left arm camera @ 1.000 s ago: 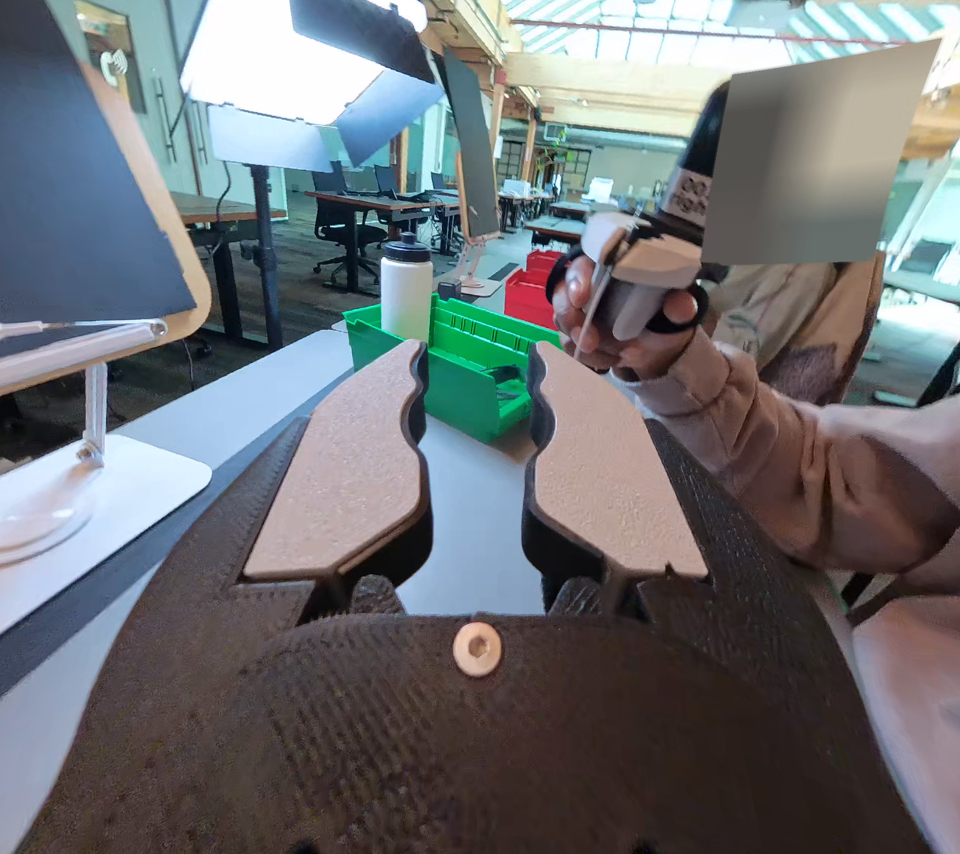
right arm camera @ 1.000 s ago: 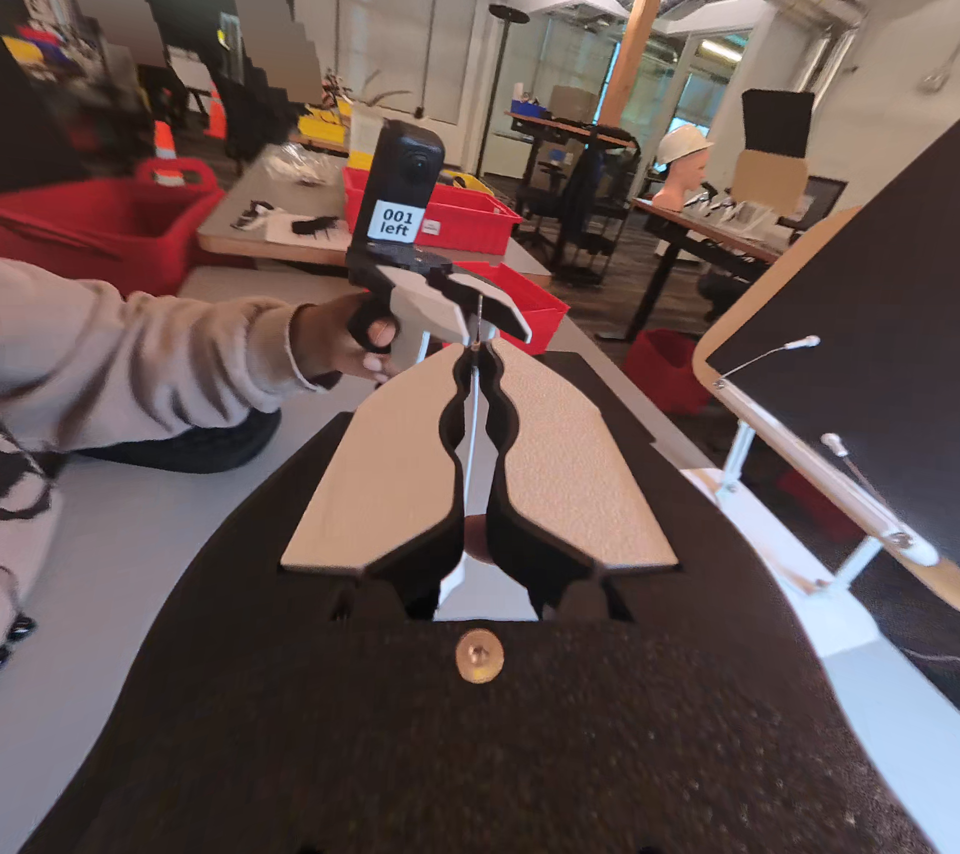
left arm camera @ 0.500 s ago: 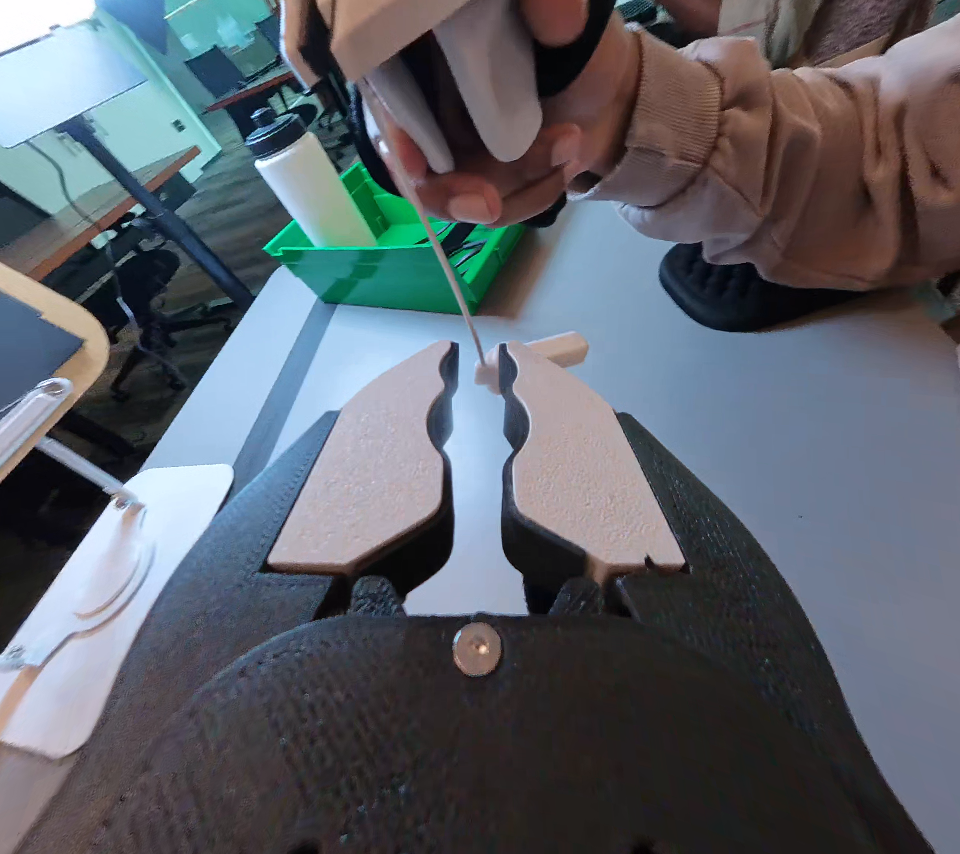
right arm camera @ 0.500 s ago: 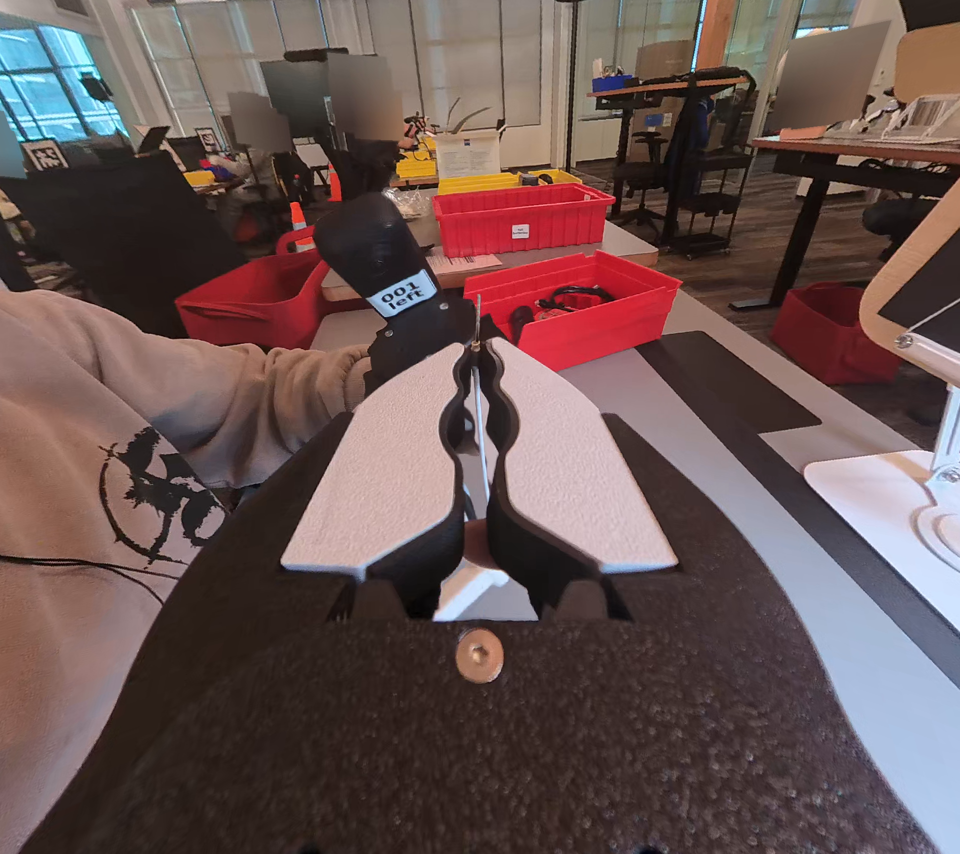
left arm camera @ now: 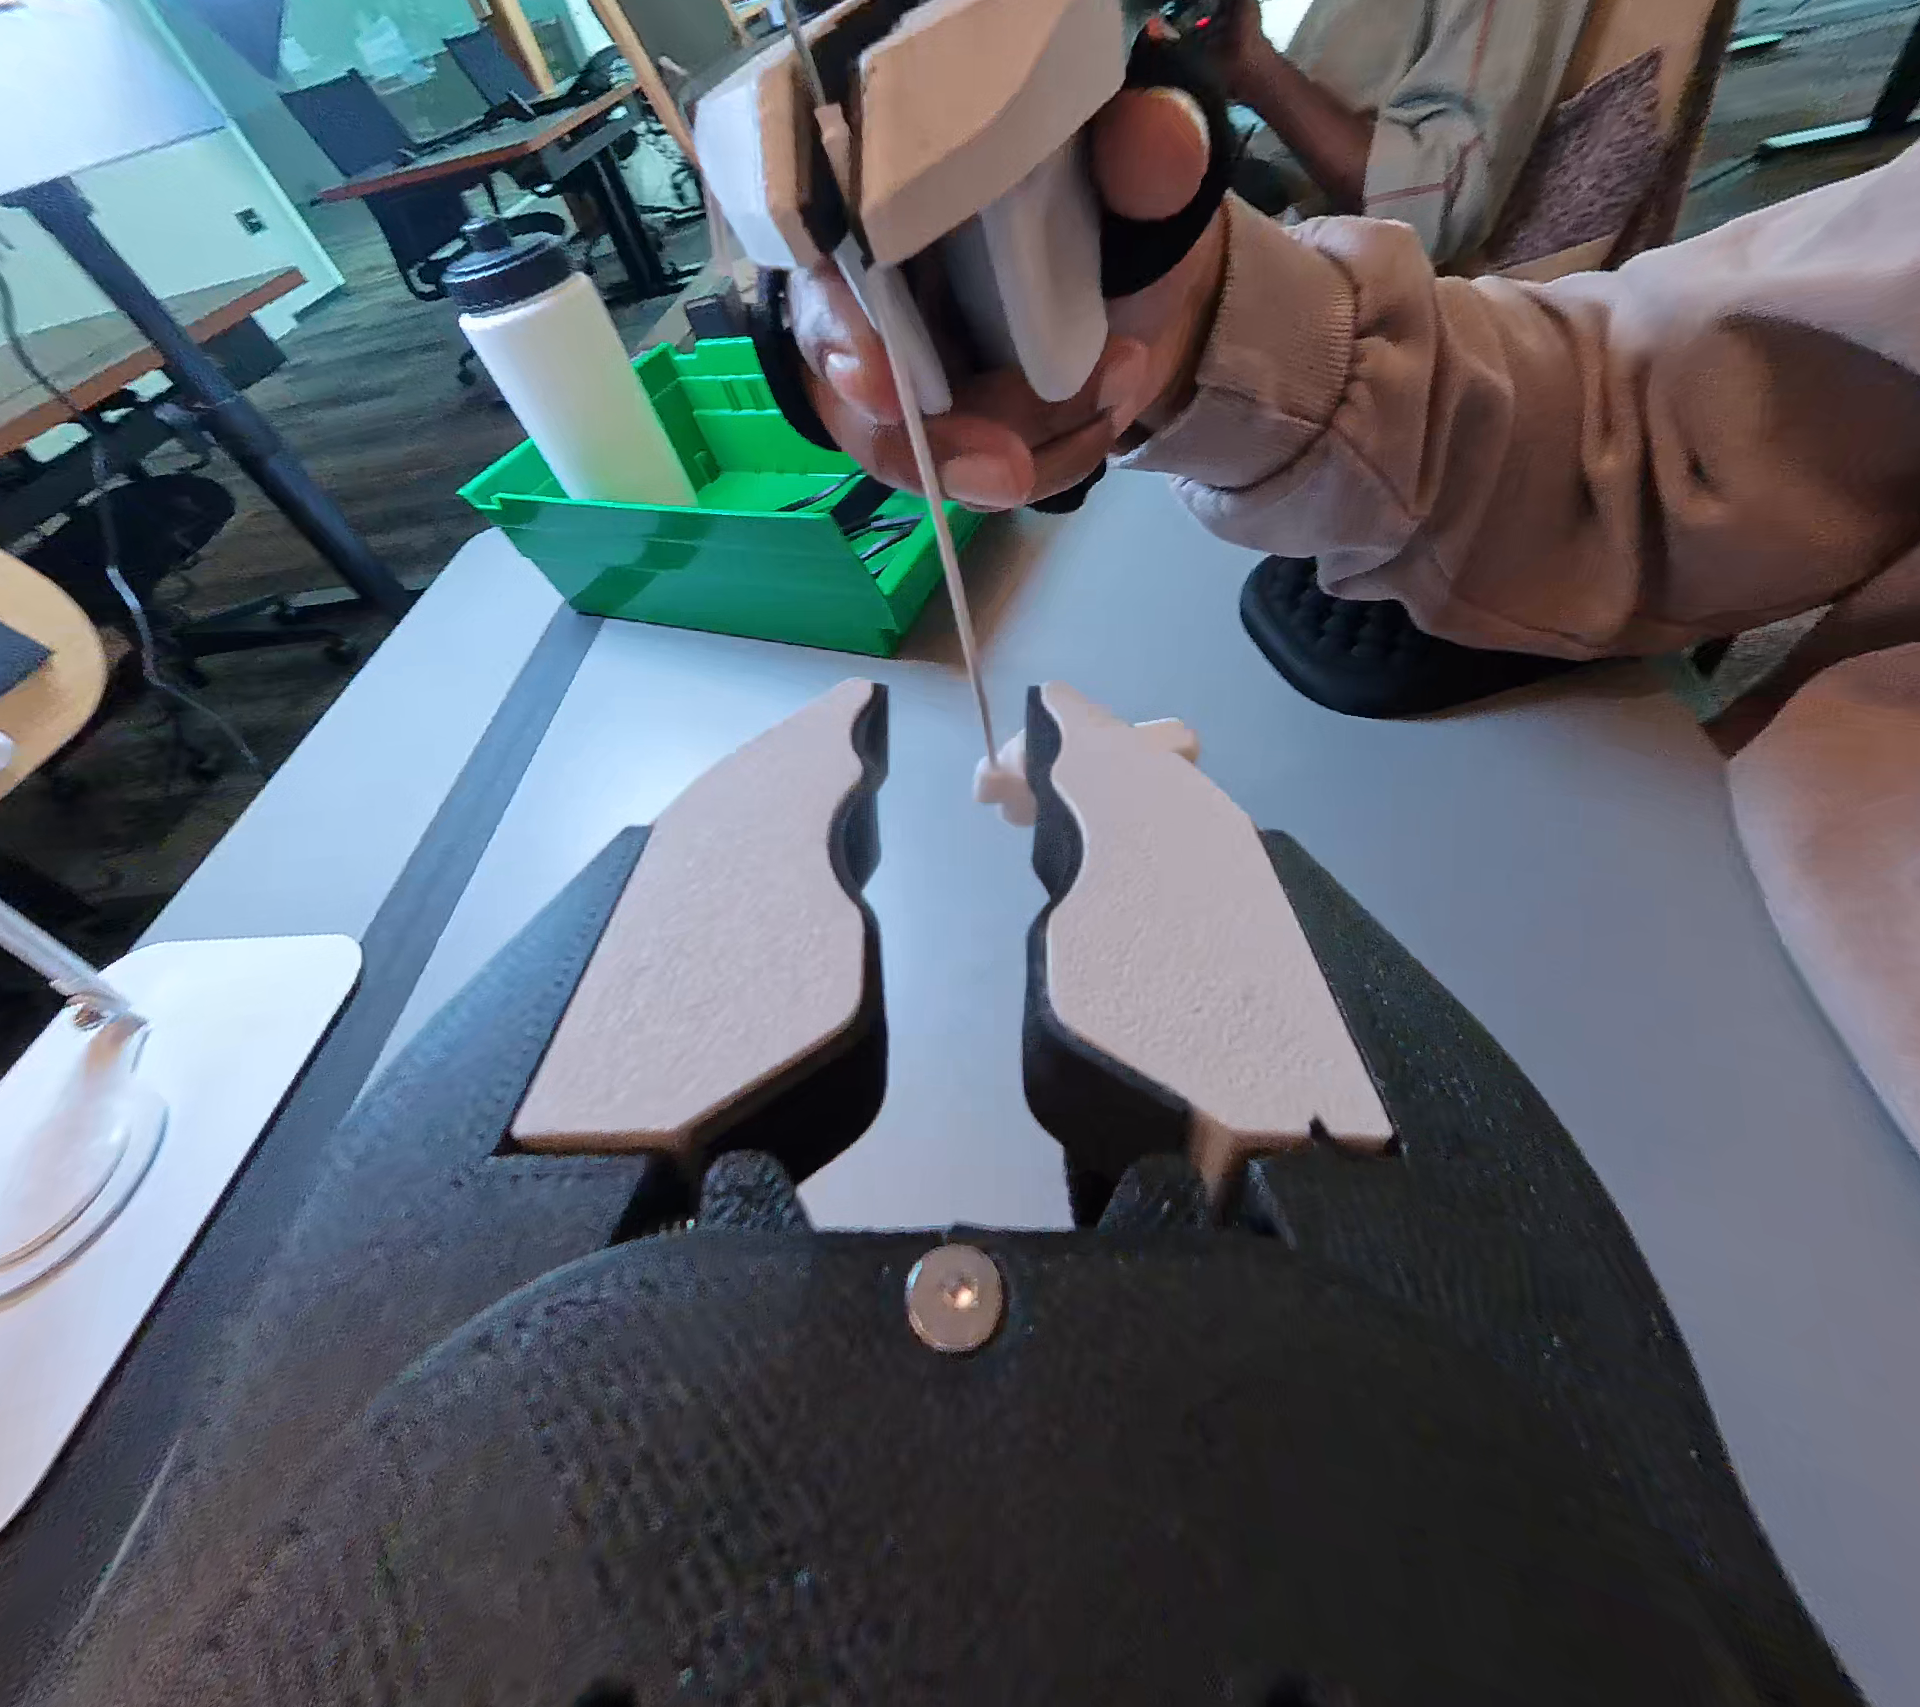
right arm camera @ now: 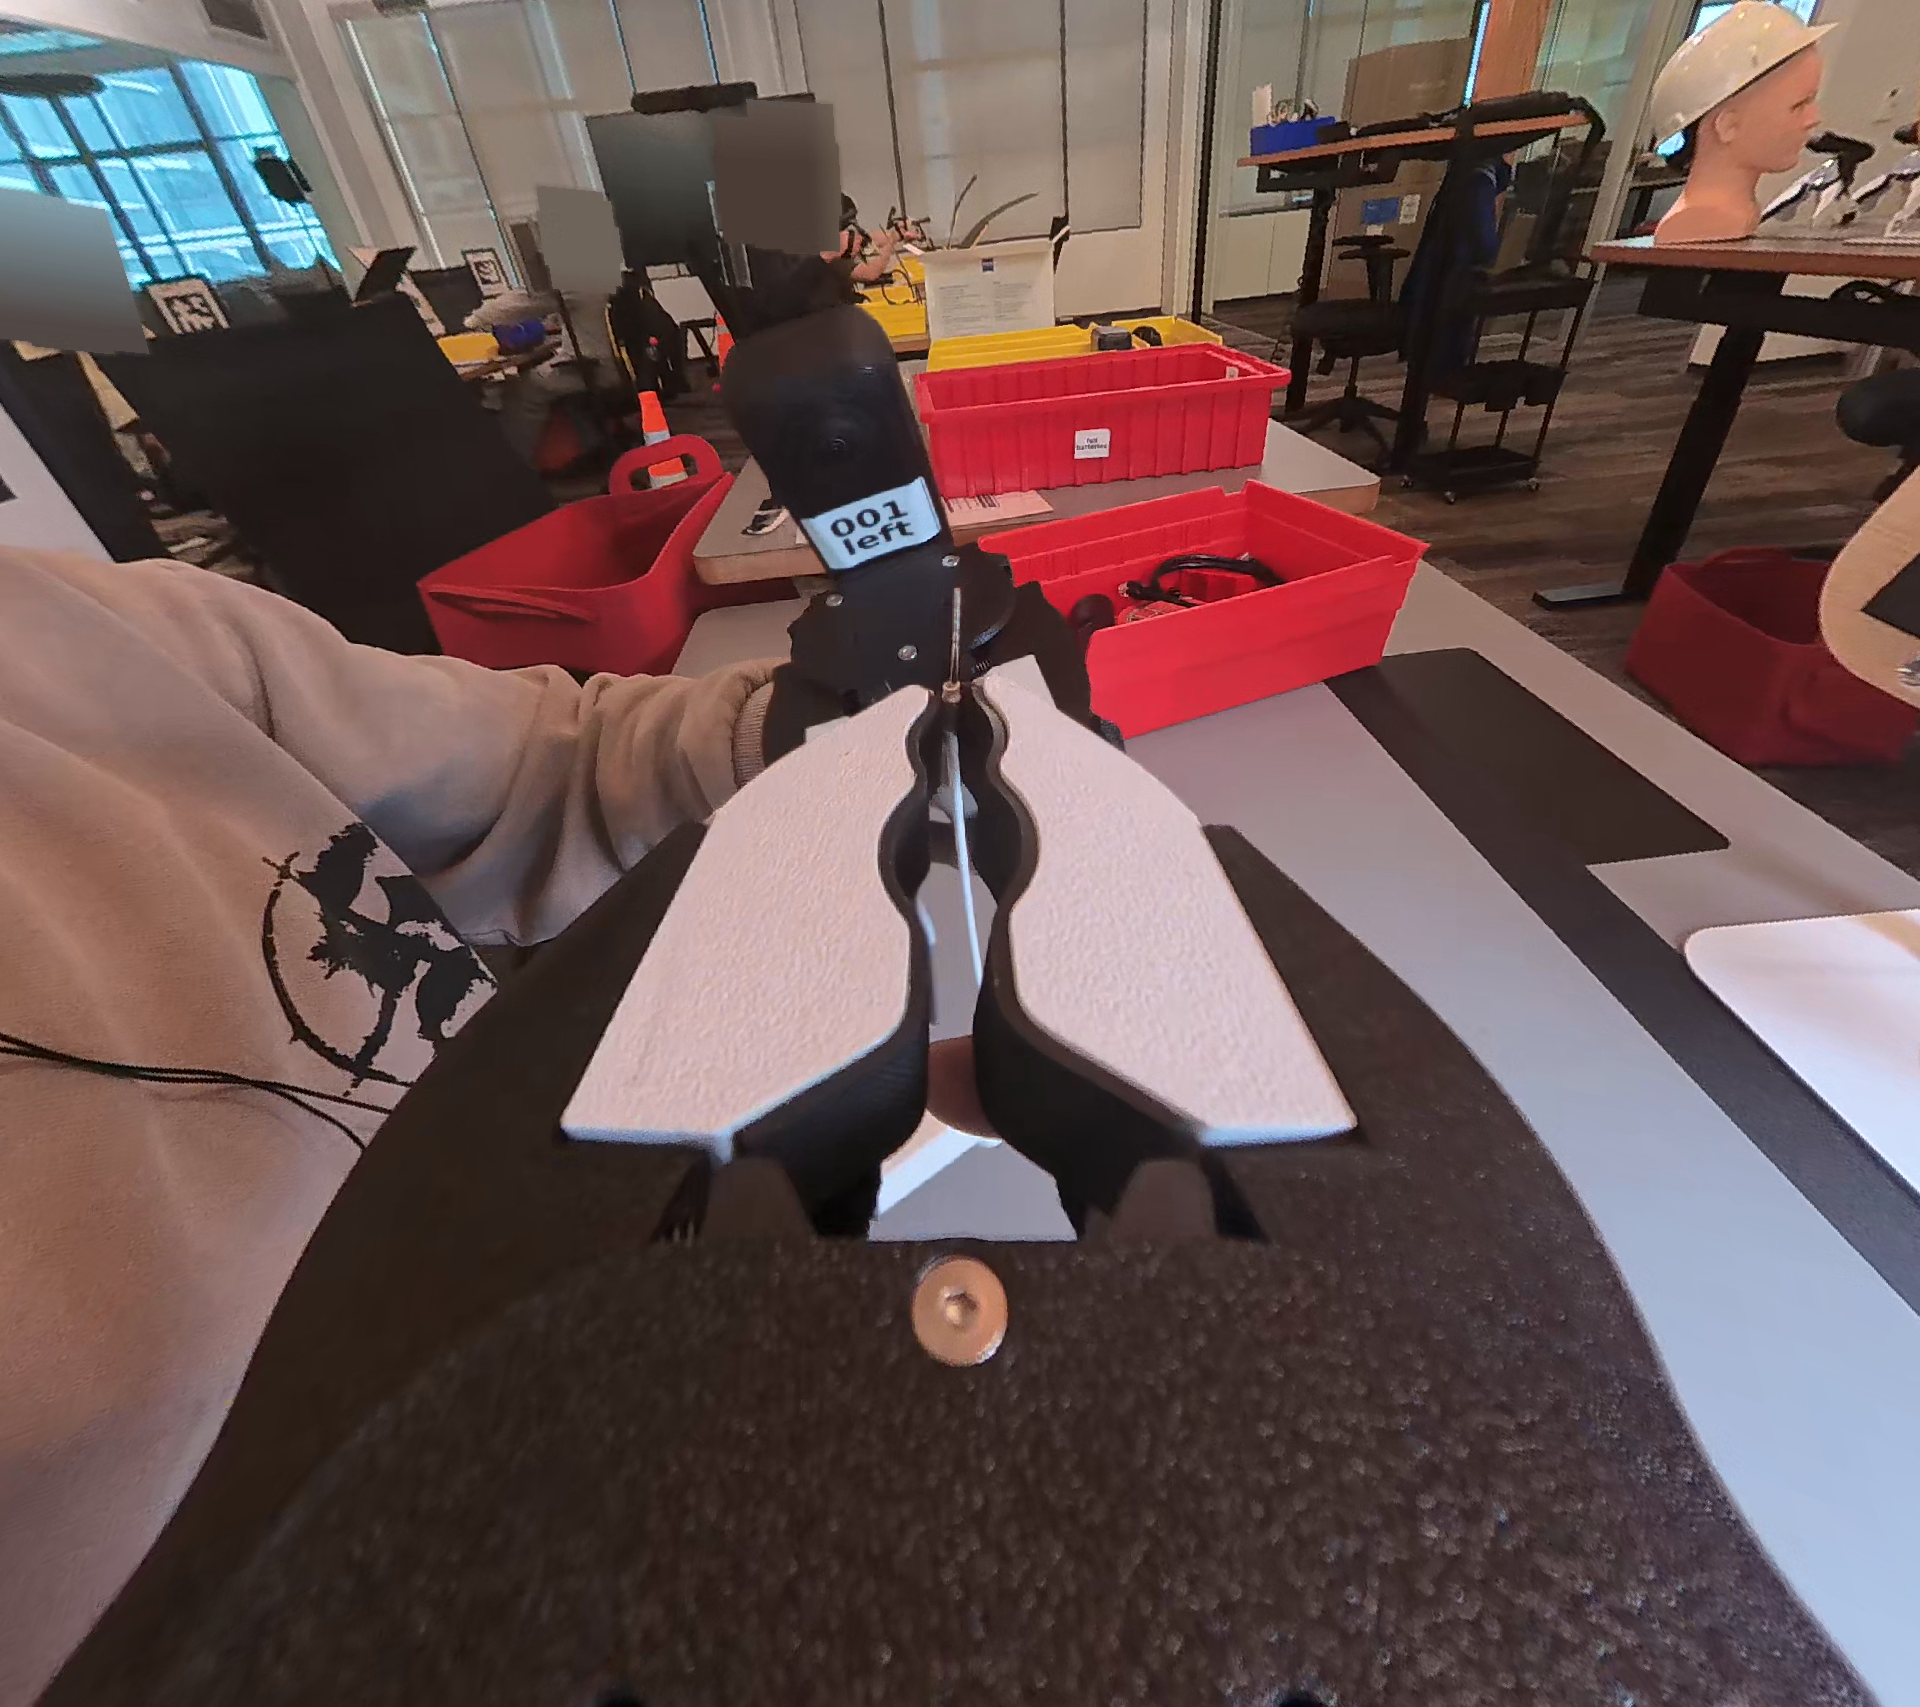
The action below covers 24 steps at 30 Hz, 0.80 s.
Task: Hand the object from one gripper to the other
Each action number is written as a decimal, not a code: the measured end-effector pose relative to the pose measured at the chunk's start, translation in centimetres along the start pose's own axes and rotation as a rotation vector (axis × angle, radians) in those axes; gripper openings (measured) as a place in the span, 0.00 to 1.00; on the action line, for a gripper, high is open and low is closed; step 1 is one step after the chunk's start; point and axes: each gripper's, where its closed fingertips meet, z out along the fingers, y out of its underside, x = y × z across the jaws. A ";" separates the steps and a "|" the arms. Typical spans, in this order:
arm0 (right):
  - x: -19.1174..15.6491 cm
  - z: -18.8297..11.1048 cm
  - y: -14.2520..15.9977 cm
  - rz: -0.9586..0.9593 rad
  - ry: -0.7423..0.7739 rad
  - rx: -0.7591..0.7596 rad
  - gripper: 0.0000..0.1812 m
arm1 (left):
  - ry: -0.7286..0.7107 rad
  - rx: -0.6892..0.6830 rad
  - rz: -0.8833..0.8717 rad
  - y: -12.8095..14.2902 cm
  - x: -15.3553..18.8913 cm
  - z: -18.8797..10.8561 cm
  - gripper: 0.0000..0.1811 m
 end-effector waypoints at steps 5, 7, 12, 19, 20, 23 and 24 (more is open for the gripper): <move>-0.5 0.4 0.4 0.006 -0.027 -0.018 0.01 | -0.011 -0.027 0.037 0.3 0.2 0.4 0.01; -0.2 0.3 0.5 -0.029 0.001 -0.029 0.01 | -0.022 -0.071 0.044 0.6 0.0 0.3 0.01; 1.2 -0.9 -0.6 -0.050 0.070 0.040 0.02 | -0.100 -0.071 -0.002 0.1 -1.8 -1.0 0.01; 5.5 -2.6 0.3 -0.201 0.352 -0.049 0.09 | -0.226 -0.152 -0.360 3.9 -6.5 -2.6 0.01; 5.8 -2.3 0.8 -0.252 0.379 -0.089 0.10 | -0.218 -0.120 -0.436 4.2 -7.0 -2.8 0.01; 4.6 -0.1 3.4 -0.448 0.326 -0.222 0.17 | -0.173 -0.012 -0.632 4.7 -8.2 -3.1 0.01; 4.2 0.7 4.6 -0.513 0.310 -0.280 0.20 | -0.164 0.013 -0.670 4.9 -8.6 -3.3 0.01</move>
